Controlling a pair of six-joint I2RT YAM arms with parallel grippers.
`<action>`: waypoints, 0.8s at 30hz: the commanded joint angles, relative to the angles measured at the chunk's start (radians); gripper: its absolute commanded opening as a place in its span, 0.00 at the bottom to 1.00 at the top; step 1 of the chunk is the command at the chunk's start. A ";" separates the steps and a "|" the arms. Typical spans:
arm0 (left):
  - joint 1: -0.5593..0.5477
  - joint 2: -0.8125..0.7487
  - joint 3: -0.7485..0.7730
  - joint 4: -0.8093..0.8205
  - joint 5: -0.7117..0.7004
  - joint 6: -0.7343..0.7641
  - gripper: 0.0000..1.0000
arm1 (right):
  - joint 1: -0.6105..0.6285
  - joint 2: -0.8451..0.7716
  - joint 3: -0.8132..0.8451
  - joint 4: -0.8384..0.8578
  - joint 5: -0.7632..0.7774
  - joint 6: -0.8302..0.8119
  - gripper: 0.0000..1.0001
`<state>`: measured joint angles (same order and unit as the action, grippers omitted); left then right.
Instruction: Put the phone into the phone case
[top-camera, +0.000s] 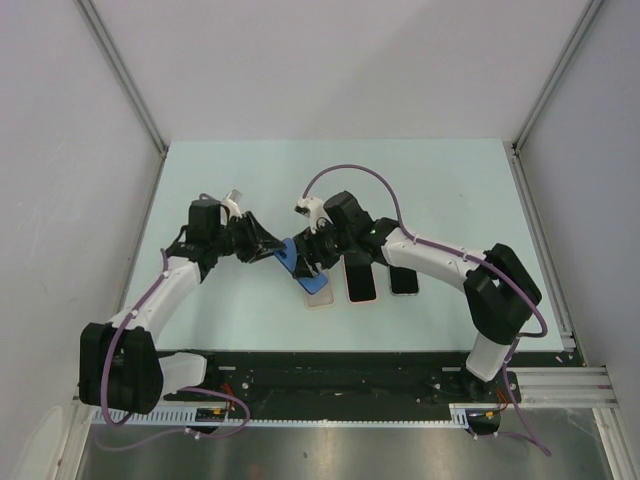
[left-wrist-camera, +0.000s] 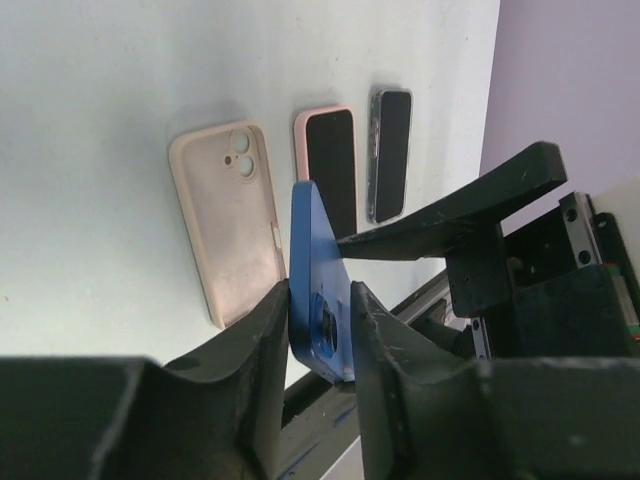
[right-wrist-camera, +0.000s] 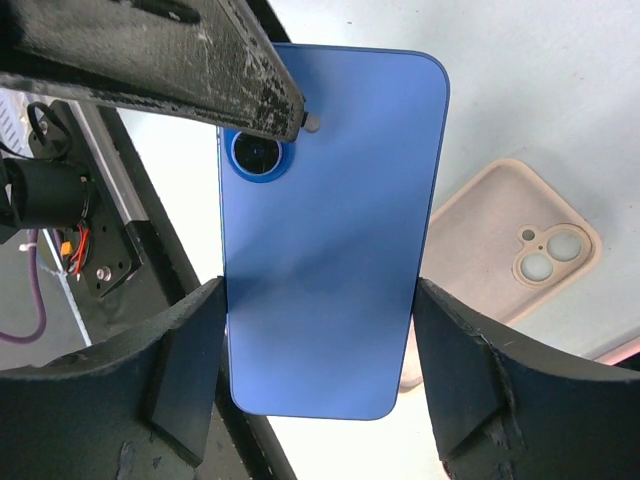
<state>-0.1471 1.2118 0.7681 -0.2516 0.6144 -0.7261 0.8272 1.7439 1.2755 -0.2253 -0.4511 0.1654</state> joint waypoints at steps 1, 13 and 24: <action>0.007 -0.018 -0.033 0.052 0.068 -0.010 0.28 | 0.019 -0.067 0.013 0.046 0.078 0.005 0.43; 0.009 -0.009 -0.073 0.152 0.128 -0.107 0.00 | 0.125 -0.113 0.013 -0.026 0.446 -0.004 0.81; 0.009 -0.037 -0.038 0.095 0.048 -0.133 0.00 | 0.317 -0.084 0.013 -0.013 0.859 -0.090 0.79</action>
<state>-0.1436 1.2118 0.6930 -0.1726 0.6563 -0.8131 1.1149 1.6562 1.2736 -0.2737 0.2260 0.1184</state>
